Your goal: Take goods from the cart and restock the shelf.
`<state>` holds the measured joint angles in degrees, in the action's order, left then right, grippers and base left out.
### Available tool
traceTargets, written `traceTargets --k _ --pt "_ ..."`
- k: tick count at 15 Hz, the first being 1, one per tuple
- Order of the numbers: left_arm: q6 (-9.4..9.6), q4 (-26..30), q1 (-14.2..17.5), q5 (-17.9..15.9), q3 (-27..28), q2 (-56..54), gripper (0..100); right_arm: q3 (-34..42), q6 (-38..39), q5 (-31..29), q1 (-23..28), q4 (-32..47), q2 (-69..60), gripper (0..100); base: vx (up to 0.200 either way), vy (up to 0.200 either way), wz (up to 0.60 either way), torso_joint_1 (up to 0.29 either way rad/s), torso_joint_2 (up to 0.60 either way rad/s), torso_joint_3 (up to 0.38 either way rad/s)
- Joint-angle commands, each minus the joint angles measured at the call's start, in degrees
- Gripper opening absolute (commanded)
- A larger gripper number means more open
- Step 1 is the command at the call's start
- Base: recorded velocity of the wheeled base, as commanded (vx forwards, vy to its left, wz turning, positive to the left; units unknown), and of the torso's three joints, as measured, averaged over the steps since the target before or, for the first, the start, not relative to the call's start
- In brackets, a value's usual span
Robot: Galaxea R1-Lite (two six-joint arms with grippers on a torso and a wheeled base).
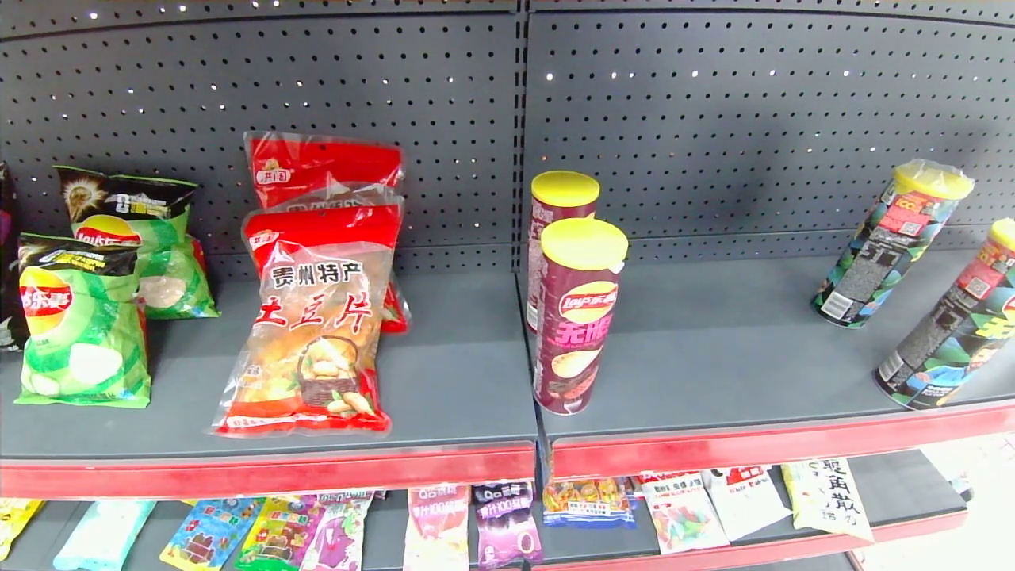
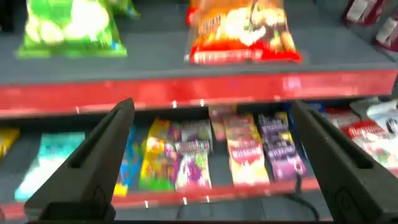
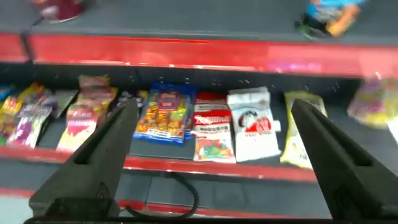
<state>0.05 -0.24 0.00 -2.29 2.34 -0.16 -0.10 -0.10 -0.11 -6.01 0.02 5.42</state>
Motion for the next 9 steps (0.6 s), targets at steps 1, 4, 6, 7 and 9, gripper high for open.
traceTargets --k 1,4,6,7,9 --pt "0.21 0.60 0.00 0.45 -2.08 0.16 100 0.10 -0.96 -0.42 1.26 0.06 0.29 100 0.000 0.000 0.00 0.000 0.00 0.000" --pt "0.13 0.51 0.00 0.53 -2.16 0.16 100 0.10 -1.13 -0.33 10.32 0.06 1.08 100 0.000 0.000 0.00 0.000 0.00 0.000" --pt "0.30 0.51 0.00 0.53 -2.16 0.16 100 0.10 -0.17 0.99 6.80 0.06 -2.79 100 0.000 0.000 0.00 0.000 0.00 0.000" --pt "0.21 0.51 0.00 0.53 -2.16 0.16 100 0.10 -0.43 1.60 4.87 0.06 -3.84 100 0.000 0.000 0.00 0.000 0.00 0.000" --pt "0.21 0.51 0.00 0.53 -2.16 0.16 100 0.10 -0.25 2.13 5.31 -0.02 -4.11 100 0.000 0.000 0.00 0.000 0.00 0.000"
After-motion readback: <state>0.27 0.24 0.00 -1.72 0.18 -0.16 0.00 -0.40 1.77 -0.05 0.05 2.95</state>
